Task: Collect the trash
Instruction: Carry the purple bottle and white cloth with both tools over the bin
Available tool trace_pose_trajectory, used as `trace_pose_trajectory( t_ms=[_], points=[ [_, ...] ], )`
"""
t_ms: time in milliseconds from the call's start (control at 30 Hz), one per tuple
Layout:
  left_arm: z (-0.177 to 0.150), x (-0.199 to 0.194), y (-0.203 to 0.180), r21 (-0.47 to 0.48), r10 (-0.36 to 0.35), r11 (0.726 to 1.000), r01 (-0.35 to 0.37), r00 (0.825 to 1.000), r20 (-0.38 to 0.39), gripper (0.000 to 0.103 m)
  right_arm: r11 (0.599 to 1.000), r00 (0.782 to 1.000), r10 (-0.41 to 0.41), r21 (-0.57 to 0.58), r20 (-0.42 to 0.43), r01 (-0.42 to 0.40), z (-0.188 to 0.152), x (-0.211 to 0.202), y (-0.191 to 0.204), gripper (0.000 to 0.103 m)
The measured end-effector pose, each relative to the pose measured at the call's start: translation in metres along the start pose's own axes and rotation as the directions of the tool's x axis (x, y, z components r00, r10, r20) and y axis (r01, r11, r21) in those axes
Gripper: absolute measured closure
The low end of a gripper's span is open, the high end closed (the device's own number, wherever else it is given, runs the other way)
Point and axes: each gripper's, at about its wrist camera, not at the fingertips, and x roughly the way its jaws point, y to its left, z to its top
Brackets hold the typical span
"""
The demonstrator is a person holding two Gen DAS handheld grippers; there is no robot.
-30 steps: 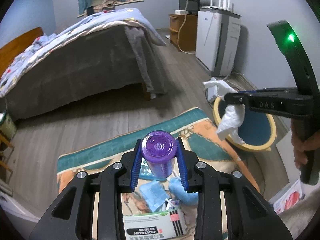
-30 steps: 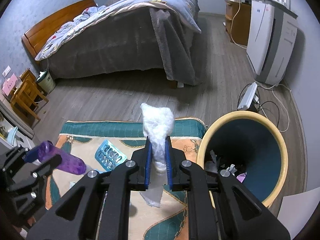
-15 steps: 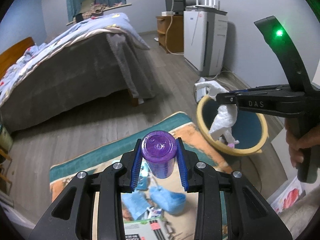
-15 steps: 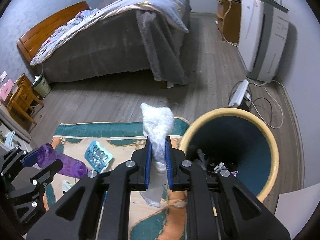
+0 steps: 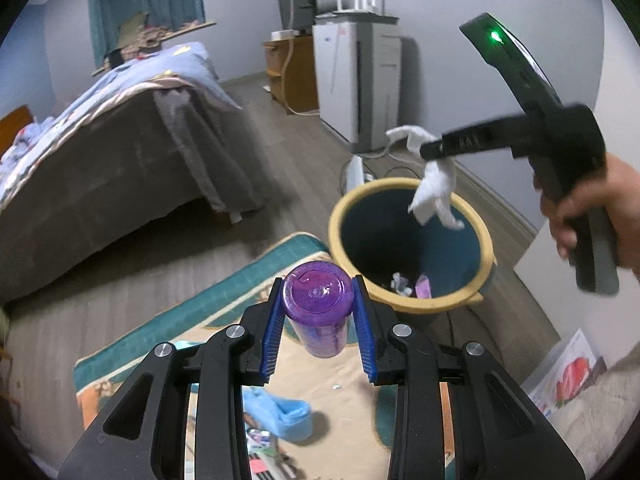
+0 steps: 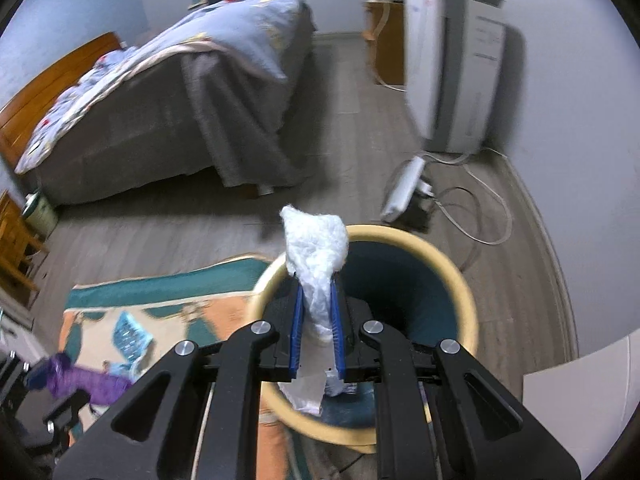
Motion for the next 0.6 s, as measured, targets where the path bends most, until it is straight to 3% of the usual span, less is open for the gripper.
trace_pose_trajectory(
  t_ms=[300,600],
  points=[
    [0.008,0.019,-0.035,0.037,-0.024,0.999,0.024,1.0,-0.011,0.069,0.994,0.996,-0.064,0.081,-0.06,0.069,-0.009,0.023,-0.042,0.091],
    [0.022,0.047,-0.072,0.072,-0.076,0.994,0.079,0.996,-0.044,0.069,0.99,0.996,-0.049,0.132,-0.074,0.059,-0.011,0.029,-0.056,0.091]
  ],
)
